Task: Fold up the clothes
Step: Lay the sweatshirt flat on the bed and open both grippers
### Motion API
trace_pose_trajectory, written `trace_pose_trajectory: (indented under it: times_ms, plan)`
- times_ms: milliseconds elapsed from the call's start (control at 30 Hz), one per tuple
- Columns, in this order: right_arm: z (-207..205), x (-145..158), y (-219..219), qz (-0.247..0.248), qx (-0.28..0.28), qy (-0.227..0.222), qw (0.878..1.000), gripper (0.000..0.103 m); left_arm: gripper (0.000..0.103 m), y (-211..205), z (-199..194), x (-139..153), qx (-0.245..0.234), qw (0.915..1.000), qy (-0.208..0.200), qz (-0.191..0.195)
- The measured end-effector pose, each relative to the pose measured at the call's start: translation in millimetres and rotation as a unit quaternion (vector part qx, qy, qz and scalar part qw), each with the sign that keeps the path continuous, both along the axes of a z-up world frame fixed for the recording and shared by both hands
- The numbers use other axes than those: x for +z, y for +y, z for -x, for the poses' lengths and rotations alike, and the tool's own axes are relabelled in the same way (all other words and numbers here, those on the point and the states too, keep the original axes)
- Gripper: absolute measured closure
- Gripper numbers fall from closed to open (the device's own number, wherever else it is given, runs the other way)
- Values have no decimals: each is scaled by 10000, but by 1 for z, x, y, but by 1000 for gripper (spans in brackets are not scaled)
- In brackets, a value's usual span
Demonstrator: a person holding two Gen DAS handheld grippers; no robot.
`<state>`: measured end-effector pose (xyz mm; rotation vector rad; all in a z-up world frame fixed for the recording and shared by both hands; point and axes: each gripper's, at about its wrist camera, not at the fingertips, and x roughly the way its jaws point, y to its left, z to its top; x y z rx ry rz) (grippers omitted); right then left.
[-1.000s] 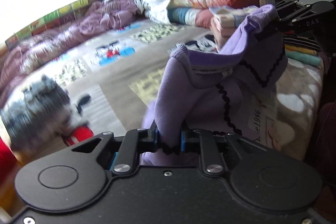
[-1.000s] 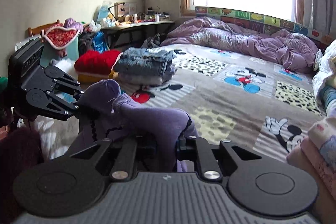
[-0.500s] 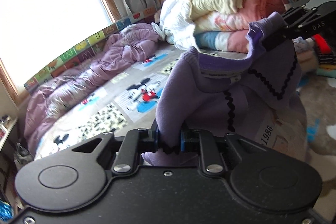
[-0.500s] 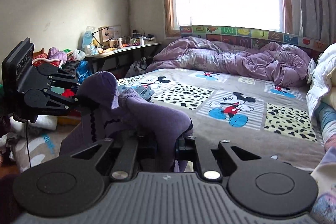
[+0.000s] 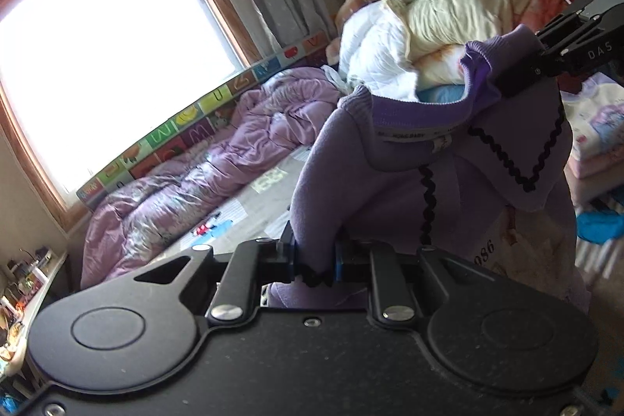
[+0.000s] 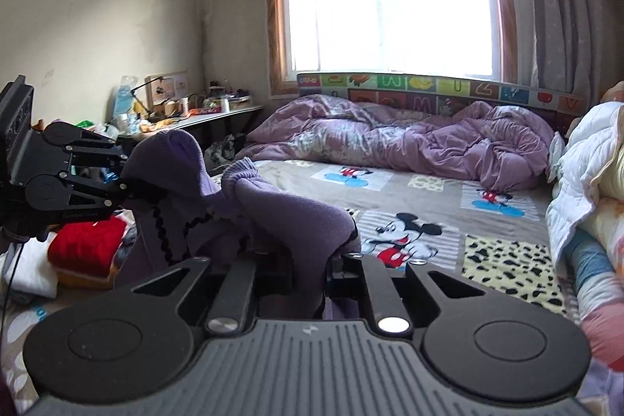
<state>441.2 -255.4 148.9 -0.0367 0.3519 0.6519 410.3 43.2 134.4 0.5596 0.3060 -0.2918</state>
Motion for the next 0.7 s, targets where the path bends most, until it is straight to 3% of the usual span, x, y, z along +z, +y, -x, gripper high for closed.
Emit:
trace_pose_trajectory:
  times_ms: [100,200,367,533,700]
  plan:
    - [-19,12,0,-41,-165,-108,9998,88,87,-5,-16,13,101,9997,-208,-113]
    - [-10,-8,1,38,-162,-88,9998,88,87,-9,-34,23,275,9982,-485,-241]
    - [5,-41,4,169,-157,-53,9997,88,87,-8,-47,25,469,9964,-697,-77]
    - [20,-74,7,300,-152,-18,9994,88,87,-7,-14,-30,216,9957,-598,-676]
    - [35,-107,9,432,-147,17,9990,88,87,-6,52,-99,-62,9941,-371,-1015]
